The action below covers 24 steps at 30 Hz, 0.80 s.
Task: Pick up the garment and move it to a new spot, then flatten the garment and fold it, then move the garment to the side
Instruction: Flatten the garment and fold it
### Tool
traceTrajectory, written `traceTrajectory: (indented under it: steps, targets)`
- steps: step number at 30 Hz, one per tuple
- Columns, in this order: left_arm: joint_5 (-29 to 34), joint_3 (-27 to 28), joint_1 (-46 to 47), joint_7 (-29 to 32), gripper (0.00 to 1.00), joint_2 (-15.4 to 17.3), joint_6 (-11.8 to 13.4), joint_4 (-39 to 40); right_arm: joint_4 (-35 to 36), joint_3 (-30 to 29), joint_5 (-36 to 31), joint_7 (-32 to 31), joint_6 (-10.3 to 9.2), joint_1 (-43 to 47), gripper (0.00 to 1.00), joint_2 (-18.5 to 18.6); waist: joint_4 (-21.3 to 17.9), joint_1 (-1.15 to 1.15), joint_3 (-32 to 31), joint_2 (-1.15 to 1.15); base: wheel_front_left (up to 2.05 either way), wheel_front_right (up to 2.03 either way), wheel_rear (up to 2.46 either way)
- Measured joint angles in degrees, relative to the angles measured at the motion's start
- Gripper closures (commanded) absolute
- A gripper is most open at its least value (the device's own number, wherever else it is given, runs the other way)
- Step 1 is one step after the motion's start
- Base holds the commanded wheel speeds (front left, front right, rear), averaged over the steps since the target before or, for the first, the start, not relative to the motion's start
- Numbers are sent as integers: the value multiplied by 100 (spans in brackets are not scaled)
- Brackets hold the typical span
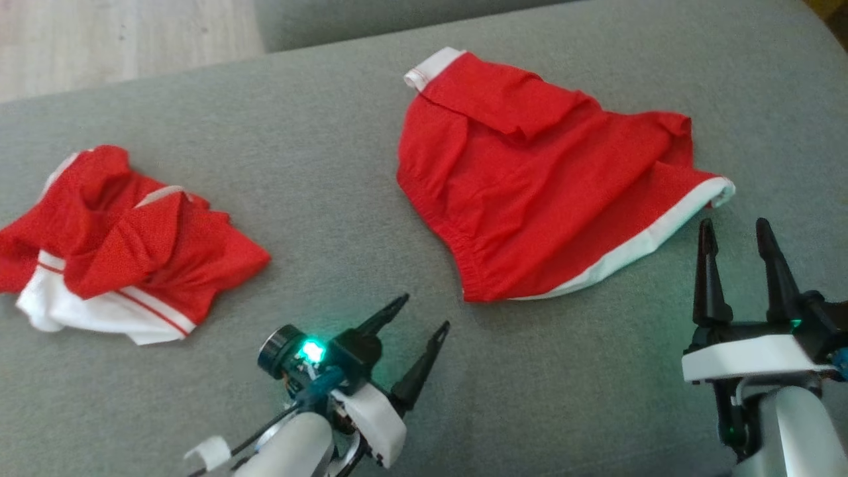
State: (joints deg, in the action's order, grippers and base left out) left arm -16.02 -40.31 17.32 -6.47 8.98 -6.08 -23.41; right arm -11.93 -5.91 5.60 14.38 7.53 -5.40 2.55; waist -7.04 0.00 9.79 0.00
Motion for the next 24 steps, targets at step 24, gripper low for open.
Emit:
traceTrajectory:
  steps: [24]
  targets:
    - [36,-1003,1426,-442,0,-41,-151,-1281,41,154,270,1,0,-349,0,0,-779,0,648,0,0,0,0]
